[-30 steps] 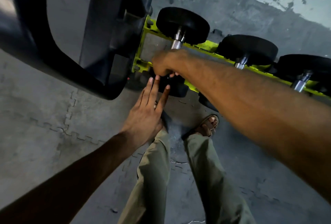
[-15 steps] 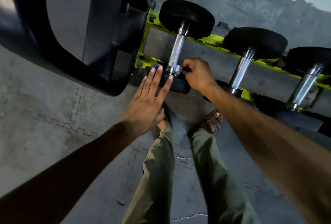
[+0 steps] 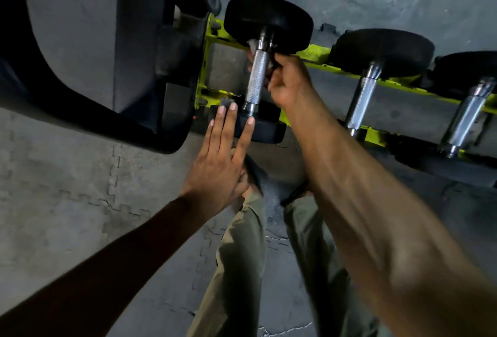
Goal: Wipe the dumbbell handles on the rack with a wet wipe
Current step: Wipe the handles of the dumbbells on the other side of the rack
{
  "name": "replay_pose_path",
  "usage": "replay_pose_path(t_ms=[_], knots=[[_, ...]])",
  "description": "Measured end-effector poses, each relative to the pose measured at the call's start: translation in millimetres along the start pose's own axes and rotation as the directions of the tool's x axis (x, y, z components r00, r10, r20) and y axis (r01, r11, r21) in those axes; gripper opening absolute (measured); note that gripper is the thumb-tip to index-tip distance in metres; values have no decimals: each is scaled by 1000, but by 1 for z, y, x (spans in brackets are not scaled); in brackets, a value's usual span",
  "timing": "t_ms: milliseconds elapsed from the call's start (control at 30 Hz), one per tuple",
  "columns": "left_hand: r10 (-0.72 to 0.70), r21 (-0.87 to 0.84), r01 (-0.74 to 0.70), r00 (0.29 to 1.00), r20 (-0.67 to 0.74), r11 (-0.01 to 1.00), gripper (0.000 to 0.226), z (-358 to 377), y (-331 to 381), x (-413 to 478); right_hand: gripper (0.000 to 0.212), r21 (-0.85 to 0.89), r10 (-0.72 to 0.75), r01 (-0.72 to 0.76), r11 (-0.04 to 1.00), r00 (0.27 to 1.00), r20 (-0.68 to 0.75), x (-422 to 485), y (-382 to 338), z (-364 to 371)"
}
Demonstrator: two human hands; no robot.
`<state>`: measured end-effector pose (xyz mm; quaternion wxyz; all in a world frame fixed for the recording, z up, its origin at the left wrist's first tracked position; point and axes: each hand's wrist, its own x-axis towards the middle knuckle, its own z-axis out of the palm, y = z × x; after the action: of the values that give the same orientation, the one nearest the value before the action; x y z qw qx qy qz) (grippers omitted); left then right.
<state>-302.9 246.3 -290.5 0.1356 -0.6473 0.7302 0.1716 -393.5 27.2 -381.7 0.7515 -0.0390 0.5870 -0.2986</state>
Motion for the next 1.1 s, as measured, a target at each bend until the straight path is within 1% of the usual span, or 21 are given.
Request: replay_pose_path(t_ms=[67,133,200,233,300,333,400,467,500,600,633,700,767,800,833,900,933,967,1033,1067,1100], knots=[[10,-14,-10,1000,-7,1000,113,-1,-1,-1,19,-120,-139,127,985,985,-102,-11,5,-8],[16,-13,-16,1000,-6,1000,114,-1,-2,-1,15,-364,-415,352,863,903,-111,-23,8,-12],[15,-18,-16,1000,-9,1000,115,-1,-2,0,9,-649,-669,557,517,736,99,-36,12,-13],[13,-25,-13,1000,-14,1000,115,-1,-1,0,6,-738,-715,611,284,648,262,-44,12,-14],[7,-30,-8,1000,-22,1000,116,-2,0,0,12,-782,-681,607,-143,513,523,-50,9,-21],[5,-28,-5,1000,-20,1000,116,-2,0,0,16,-758,-644,585,-289,467,606,-52,4,-22],[7,-20,-8,1000,-10,1000,117,-3,-1,0,29,-679,-571,574,-458,395,720,-50,-3,-24],[10,-13,-10,1000,-4,1000,118,-3,-3,1,46,-602,-483,569,-560,366,795,-44,-3,-23],[11,-16,-11,1000,-3,1000,119,-3,-3,2,53,-586,-447,537,-607,378,810,-41,-3,-23],[13,-6,-13,1000,24,1000,120,-4,-1,2,55,-553,-342,411,-725,483,806,-46,-5,-13],[15,3,-15,999,37,1000,121,-5,-1,2,50,-508,-255,389,-768,542,801,-50,-7,-8],[13,4,-14,999,45,1000,123,-7,-2,0,37,-333,38,461,-822,628,777,-58,-9,5],[4,0,-4,999,48,1000,124,-10,-1,-1,28,-157,262,532,-832,627,734,-68,-14,16],[-3,-2,3,999,54,1000,125,-10,0,-2,26,-116,268,507,-854,621,736,-69,-20,21],[-12,-1,12,998,59,1000,125,-11,1,-2,25,-130,200,445,-886,621,758,-67,-29,24],[-31,-3,32,998,51,999,125,-11,3,-1,28,-269,1,334,-903,629,778,-64,-46,26],[-38,-7,38,999,38,999,124,-10,5,0,29,-321,-28,334,-886,653,757,-65,-46,26],[-47,-12,48,999,17,999,123,-9,7,1,29,-304,42,393,-868,667,744,-68,-41,27],[-82,-31,81,997,-9,996,121,-5,11,1,27,-179,330,579,-795,661,673,-78,-23,32],[-97,-37,97,995,-7,995,121,-4,14,1,26,-119,407,609,-784,650,642,-80,-18,32],[-109,-35,109,994,-4,993,121,-2,17,0,26,-76,403,580,-811,648,647,-83,-20,33]])
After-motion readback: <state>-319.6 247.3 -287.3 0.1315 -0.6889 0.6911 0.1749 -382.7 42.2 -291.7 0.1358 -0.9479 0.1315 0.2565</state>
